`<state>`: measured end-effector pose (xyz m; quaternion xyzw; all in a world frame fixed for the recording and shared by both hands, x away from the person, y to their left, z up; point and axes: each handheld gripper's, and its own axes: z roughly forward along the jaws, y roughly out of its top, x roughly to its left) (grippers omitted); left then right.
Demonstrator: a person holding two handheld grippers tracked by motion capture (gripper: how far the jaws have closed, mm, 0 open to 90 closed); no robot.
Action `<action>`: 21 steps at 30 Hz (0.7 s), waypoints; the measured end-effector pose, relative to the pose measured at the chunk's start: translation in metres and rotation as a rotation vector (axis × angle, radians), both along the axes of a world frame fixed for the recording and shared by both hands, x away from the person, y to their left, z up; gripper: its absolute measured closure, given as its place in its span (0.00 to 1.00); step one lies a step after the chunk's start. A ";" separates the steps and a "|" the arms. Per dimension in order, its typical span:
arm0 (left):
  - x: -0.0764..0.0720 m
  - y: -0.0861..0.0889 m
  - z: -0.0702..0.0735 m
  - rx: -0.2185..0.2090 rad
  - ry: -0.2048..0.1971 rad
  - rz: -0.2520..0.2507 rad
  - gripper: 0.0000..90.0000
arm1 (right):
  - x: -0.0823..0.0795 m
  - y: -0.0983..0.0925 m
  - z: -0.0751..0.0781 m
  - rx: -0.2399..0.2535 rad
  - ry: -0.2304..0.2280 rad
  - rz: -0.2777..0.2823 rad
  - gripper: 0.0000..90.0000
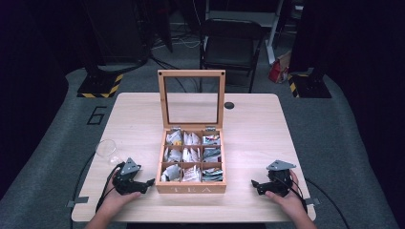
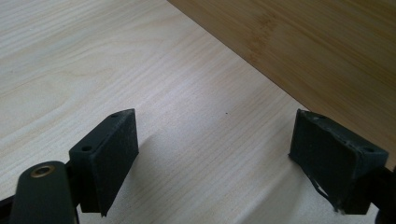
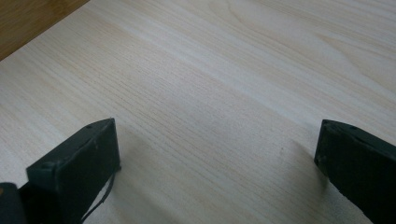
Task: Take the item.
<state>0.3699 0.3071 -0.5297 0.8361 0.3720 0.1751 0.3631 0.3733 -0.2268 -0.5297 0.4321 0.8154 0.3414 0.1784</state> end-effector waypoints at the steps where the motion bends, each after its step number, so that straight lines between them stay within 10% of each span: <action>1: 0.000 0.000 0.000 0.000 0.000 0.000 0.17 | 0.000 0.000 0.000 0.001 0.000 0.000 0.00; 21: -0.002 0.000 0.005 -0.023 0.023 0.010 0.26 | 0.000 0.000 0.000 0.000 0.000 0.000 0.00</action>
